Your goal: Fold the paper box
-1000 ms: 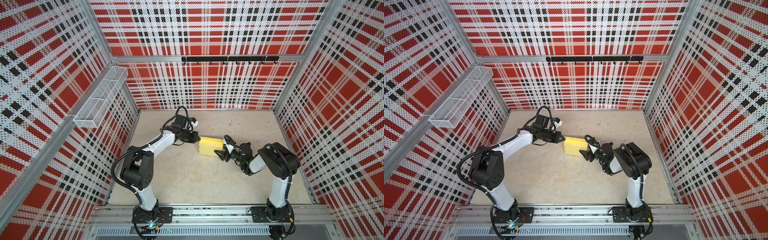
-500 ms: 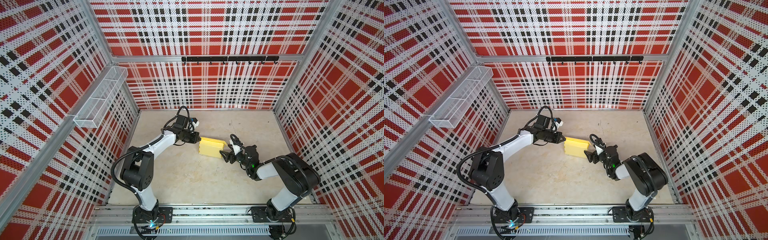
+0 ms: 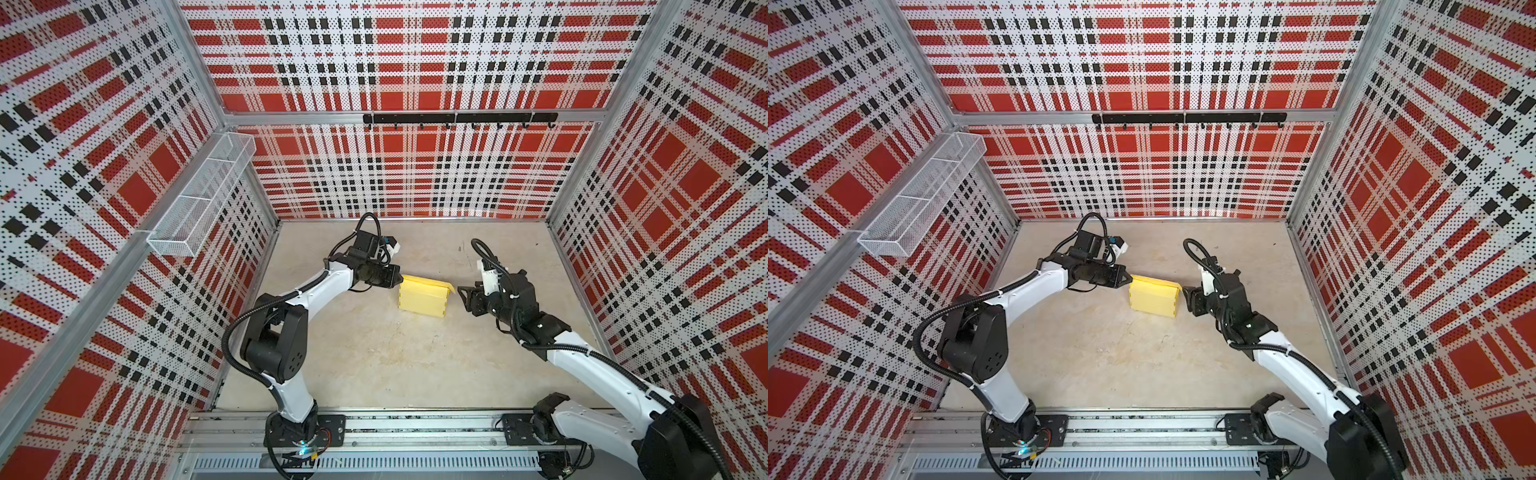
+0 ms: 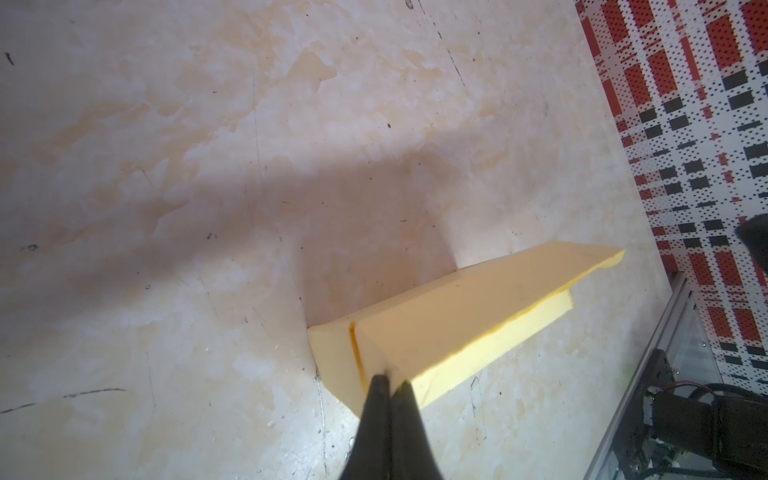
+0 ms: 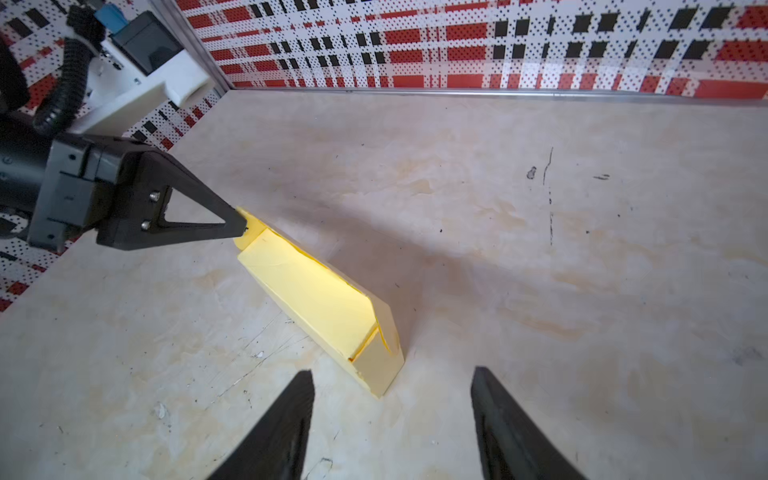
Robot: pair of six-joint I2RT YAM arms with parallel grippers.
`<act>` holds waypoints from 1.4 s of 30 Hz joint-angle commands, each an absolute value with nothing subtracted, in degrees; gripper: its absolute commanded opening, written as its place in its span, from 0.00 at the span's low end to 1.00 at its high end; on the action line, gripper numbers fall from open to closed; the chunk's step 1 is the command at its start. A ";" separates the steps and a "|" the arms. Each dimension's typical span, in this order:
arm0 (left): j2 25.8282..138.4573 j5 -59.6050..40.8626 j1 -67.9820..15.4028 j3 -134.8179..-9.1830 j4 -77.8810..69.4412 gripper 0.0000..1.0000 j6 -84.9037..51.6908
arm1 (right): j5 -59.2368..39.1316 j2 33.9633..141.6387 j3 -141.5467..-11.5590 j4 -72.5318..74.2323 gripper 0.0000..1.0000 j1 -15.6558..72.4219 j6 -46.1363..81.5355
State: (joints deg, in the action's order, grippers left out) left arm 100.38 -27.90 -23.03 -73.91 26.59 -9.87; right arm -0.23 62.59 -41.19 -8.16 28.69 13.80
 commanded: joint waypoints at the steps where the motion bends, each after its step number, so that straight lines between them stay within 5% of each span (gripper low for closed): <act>1: 98.88 -27.07 -23.48 -72.95 28.29 0.00 -10.36 | 2.75 66.26 -46.83 -20.57 0.55 29.14 17.66; 14: 98.90 -27.57 -23.30 -72.25 27.34 0.00 -10.91 | -0.01 78.84 -57.26 -25.59 0.45 30.89 18.45; 23: 98.44 -27.53 -23.52 -71.81 27.22 0.00 -10.92 | -0.98 80.49 -57.11 -23.14 0.29 30.99 20.13; 42: 97.93 -27.25 -24.48 -71.86 27.45 0.00 -10.46 | -5.05 82.00 -58.58 -21.71 0.15 31.44 22.65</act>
State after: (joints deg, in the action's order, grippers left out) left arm 99.31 -27.79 -24.03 -72.82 26.35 -10.07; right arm -3.53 82.24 -56.69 -23.97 30.87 21.08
